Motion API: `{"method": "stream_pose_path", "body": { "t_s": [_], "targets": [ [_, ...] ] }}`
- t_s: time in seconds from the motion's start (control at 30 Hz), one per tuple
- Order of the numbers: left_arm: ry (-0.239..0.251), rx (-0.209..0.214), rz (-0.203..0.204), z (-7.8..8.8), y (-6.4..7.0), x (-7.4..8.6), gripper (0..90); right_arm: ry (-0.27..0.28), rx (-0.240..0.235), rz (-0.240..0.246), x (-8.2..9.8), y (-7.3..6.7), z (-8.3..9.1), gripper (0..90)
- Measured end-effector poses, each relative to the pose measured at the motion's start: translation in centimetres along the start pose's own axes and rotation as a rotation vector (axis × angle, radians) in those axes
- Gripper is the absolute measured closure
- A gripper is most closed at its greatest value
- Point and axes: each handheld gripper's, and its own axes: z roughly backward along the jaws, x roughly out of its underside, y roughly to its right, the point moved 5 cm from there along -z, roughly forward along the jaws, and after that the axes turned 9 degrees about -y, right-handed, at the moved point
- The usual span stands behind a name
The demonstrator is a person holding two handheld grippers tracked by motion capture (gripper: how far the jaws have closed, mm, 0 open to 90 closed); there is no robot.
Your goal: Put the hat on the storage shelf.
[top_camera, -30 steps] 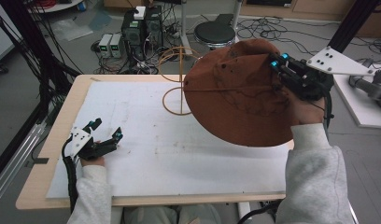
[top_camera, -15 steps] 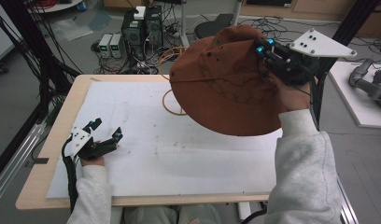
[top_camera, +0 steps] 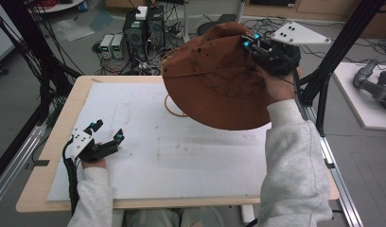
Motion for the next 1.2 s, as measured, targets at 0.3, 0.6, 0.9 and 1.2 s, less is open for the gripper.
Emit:
{"method": "stream_pose_path", "body": {
  "t_s": [0.3,0.6,0.9,1.2],
  "targets": [
    [-0.004,0.0,-0.001,0.0,0.0,0.0,14.3,-0.015,-0.002,-0.017,0.1,-0.1,-2.3,88.1],
    [-0.002,0.001,0.0,0.0,0.0,0.0,14.3,-0.041,-0.009,-0.039,0.8,-0.3,-5.1,88.0],
    [-0.004,0.003,0.003,0.0,0.0,0.0,14.3,-0.058,-0.016,-0.064,1.5,-1.0,-7.8,87.9],
    [-0.002,0.0,0.004,0.0,0.0,0.0,14.3,-0.068,-0.026,-0.095,1.9,-1.3,-9.9,86.8]
  ]
}}
